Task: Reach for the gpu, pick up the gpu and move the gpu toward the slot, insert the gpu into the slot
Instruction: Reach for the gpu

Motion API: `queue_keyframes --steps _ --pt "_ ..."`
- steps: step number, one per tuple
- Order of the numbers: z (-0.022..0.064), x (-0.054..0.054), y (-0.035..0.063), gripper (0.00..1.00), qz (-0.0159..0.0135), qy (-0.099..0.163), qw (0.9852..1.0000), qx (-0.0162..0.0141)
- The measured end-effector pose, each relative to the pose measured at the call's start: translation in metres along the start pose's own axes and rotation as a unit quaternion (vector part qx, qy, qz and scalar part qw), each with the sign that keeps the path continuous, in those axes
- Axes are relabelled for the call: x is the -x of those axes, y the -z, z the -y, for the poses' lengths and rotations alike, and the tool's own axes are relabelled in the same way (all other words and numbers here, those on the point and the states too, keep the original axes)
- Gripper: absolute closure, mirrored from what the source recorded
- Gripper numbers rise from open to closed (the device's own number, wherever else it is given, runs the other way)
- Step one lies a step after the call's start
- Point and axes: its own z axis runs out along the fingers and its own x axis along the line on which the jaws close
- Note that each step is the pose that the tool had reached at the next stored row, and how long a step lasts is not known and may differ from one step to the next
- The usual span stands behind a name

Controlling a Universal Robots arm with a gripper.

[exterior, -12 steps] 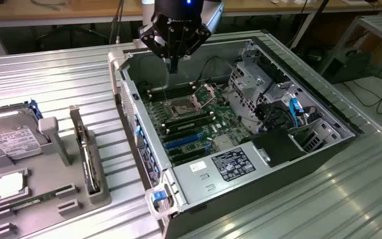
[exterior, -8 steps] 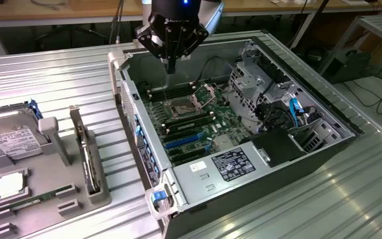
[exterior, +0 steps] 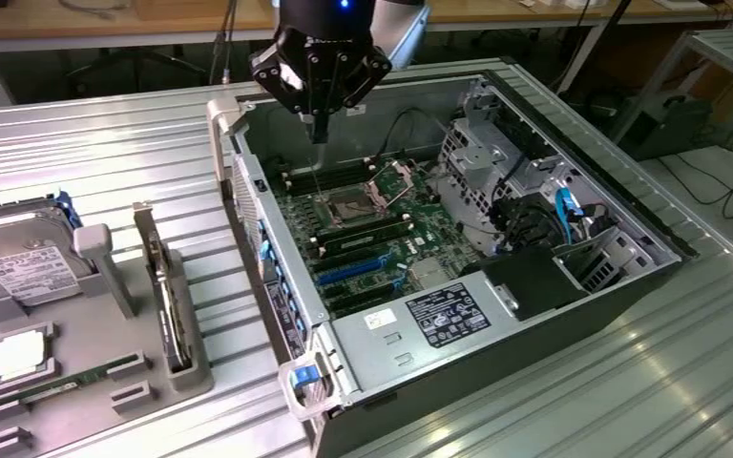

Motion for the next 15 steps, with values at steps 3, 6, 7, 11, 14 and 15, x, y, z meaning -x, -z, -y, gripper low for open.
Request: queue_keyframes --steps 3,6,7,11,14,15 --pt "0.0004 -0.005 0.0000 0.89 -0.0001 0.000 1.0000 0.0000" --pt "0.0008 -0.010 -0.0001 0.89 -0.0004 0.000 1.0000 0.0000" --pt "0.0009 -0.011 -0.0002 0.89 -0.0005 0.000 1.0000 0.0000" --pt "0.0012 -0.015 -0.0005 0.89 -0.0011 0.000 1.0000 0.0000" --pt "0.0014 -0.017 -0.0007 0.89 -0.0019 0.000 1.0000 -0.0001" --pt "0.0014 -0.018 -0.0008 0.89 -0.0022 0.000 1.0000 -0.0002"
